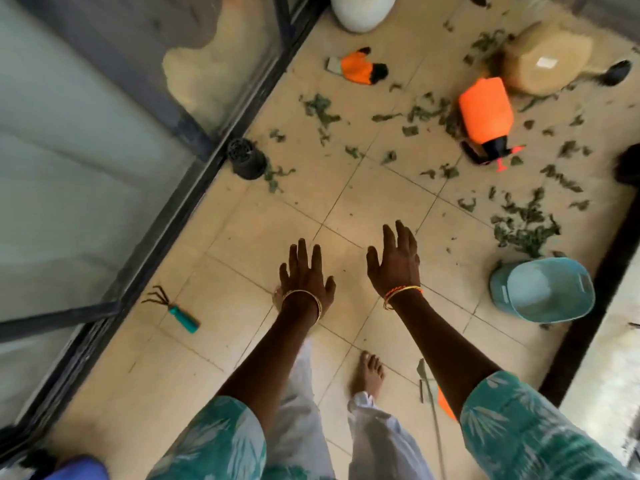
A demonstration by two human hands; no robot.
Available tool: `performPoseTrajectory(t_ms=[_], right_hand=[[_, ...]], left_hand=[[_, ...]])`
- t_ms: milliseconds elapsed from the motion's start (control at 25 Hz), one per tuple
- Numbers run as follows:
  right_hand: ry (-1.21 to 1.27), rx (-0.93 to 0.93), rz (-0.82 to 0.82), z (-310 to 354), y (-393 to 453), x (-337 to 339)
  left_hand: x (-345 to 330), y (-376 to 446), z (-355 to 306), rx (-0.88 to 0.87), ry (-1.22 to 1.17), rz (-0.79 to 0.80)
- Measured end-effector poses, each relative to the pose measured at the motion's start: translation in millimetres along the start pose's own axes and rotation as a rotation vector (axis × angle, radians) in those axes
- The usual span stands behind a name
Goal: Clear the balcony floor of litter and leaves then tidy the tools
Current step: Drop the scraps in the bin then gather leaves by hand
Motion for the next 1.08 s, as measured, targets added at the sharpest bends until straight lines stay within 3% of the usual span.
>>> performPoseTrajectory(t_ms=[280, 440, 600, 760, 880, 1000, 1080], right_hand=[[0.031, 0.009, -0.058, 42.3, 133.9, -50.9], [0.01, 0.013, 0.059, 50.3, 189.7, -117.8], [-0.085, 0.185, 0.21, 66.9, 260.4, -194.7], [-0.131, 0.348, 0.287, 68.7, 344.2, -284.2], [-0.138, 0.444, 0.34, 62.8, 392.7, -349.0], [-0.095, 0.538, 0.276, 66.8, 420.9, -389.4], [-0.039, 0.579, 0.189, 72.3, 432.2, -404.2]], left_hand=[[58.9, 158.5, 66.5, 0.054, 0.019, -0.041], [58.0, 240.6, 102.3, 0.072, 0.093, -0.073], [21.4, 318.2, 115.6, 0.073, 0.122, -0.075], [-3.4, 401.1, 125.3, 0.133, 0.049, -0.213], [3.5, 453.5, 113.2, 0.032, 0.046, -0.4], [8.9, 492.9, 97.7, -0.057, 0.181, -0.48], [14.7, 515.2, 107.0, 0.012, 0.187, -0.516]])
Point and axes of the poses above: each hand's wrist, its own y-axis towards the middle knuckle, its own x-axis out of the back of the hand, z = x × y, the point moved 10 cm from there along y, towards the middle knuckle, and after that the axes turned 10 degrees about x, right-handed, at the moved point
